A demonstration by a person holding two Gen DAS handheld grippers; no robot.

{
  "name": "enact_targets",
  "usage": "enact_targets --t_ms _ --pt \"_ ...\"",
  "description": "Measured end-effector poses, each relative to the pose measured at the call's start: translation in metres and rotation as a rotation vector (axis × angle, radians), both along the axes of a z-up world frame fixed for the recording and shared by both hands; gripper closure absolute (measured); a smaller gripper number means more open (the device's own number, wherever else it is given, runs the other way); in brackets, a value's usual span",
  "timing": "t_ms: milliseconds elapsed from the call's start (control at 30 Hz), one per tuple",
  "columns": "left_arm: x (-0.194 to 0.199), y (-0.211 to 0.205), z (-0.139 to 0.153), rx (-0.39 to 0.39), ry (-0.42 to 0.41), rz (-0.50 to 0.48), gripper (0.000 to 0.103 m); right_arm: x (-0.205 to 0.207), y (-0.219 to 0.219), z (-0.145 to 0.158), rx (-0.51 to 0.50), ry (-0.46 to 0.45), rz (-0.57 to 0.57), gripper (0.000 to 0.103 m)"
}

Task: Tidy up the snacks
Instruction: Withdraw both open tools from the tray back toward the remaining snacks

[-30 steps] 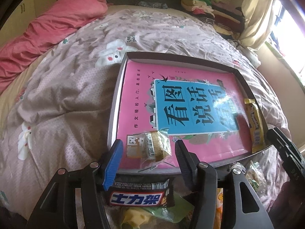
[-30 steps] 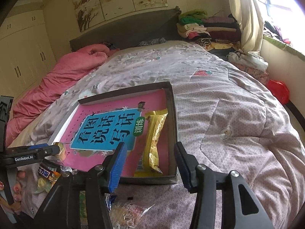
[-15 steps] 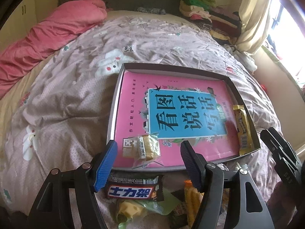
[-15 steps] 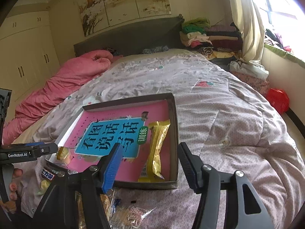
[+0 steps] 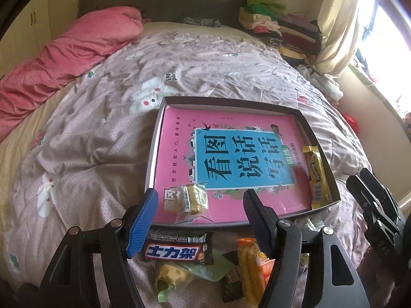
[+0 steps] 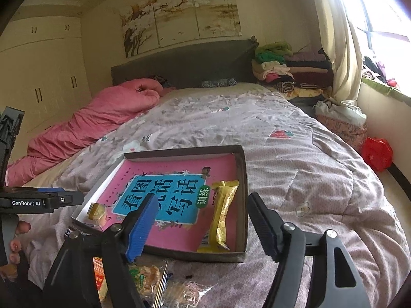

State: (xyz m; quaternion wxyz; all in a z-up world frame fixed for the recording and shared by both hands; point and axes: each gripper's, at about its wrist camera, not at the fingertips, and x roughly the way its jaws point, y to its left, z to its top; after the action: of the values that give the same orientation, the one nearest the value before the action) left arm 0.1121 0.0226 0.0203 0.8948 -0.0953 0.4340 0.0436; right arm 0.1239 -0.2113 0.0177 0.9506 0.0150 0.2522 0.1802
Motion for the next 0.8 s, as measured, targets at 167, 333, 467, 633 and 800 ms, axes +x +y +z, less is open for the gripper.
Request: enact_targets --t_ms 167,333,467,633,800 --pt "-0.004 -0.002 0.002 -0.001 -0.004 -0.011 0.033 -0.002 0.000 0.002 0.009 -0.009 0.000 0.028" --pt "-0.010 -0.005 0.002 -0.006 -0.003 -0.022 0.033 -0.005 -0.002 0.005 0.023 -0.002 0.001 0.027" --pt "-0.016 -0.007 0.000 -0.017 0.001 -0.026 0.033 -0.010 -0.002 0.008 0.034 -0.007 0.001 0.024" --pt "-0.023 -0.014 -0.005 -0.008 0.019 -0.053 0.033 -0.017 -0.001 0.010 0.029 -0.017 0.001 0.023" --pt "-0.029 -0.017 -0.003 -0.006 0.015 -0.065 0.033 -0.025 0.003 0.014 0.034 -0.028 0.004 0.021"
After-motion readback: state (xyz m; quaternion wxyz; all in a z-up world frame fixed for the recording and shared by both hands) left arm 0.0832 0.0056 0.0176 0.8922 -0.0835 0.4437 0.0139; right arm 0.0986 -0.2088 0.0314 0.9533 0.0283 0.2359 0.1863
